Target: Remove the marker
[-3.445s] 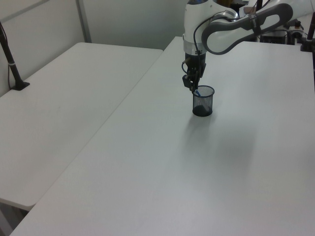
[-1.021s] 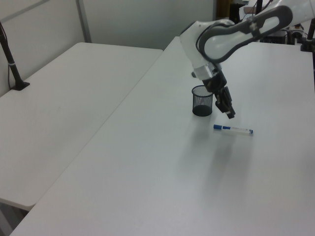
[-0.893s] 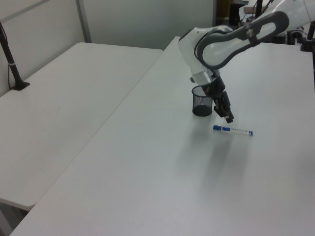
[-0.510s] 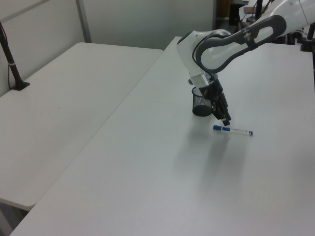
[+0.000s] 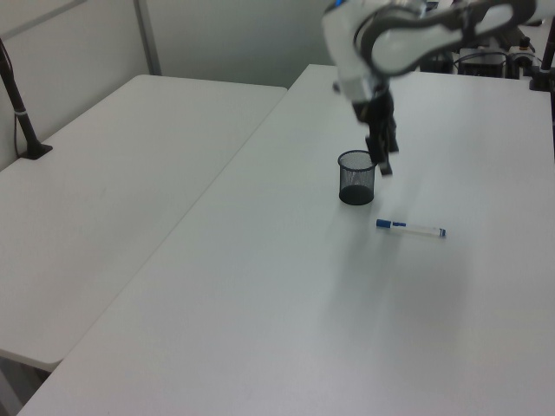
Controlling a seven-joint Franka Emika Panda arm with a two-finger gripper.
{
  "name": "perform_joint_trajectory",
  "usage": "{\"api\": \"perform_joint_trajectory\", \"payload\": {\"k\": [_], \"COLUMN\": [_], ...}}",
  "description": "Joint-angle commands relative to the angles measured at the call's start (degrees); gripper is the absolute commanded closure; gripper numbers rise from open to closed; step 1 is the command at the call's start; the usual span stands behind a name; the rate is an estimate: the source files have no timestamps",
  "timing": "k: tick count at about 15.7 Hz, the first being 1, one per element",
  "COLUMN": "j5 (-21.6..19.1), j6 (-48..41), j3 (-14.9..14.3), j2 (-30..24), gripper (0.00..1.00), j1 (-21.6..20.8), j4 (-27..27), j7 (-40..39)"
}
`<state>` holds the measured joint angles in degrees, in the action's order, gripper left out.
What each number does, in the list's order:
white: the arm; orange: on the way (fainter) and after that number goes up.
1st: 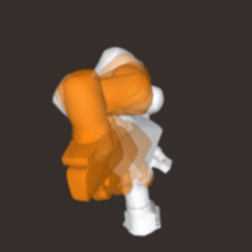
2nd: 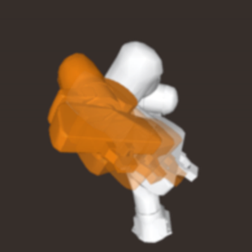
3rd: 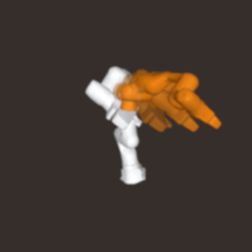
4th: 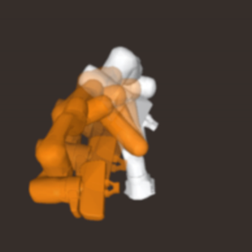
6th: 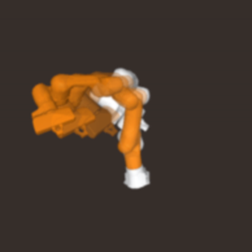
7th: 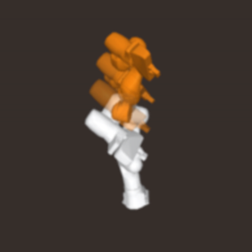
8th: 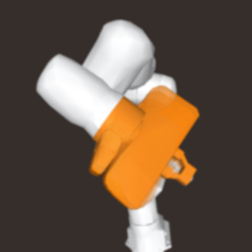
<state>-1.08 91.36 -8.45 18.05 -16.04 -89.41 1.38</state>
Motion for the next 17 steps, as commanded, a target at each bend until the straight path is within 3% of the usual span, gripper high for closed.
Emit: {"api": "perform_joint_trajectory", "payload": {"k": [1, 8, 12, 17], "j5": [1.9, 1.6, 1.9, 1.5], "j6": [0.1, 1.0, 4.6, 5.4], "j3": [-0.2, -0.2, -0.2, -0.2], "j2": [-9.4, -13.5, -13.3, -13.6], "gripper": [0.0, 0.0, 0.0, 0.0], "j1": [3.5, 8.1, 8.4, 10.4], "j4": [-2.8, -2.4, -2.4, -2.3], "j7": [0.9, 2.9, 14.1, 10.0]}}
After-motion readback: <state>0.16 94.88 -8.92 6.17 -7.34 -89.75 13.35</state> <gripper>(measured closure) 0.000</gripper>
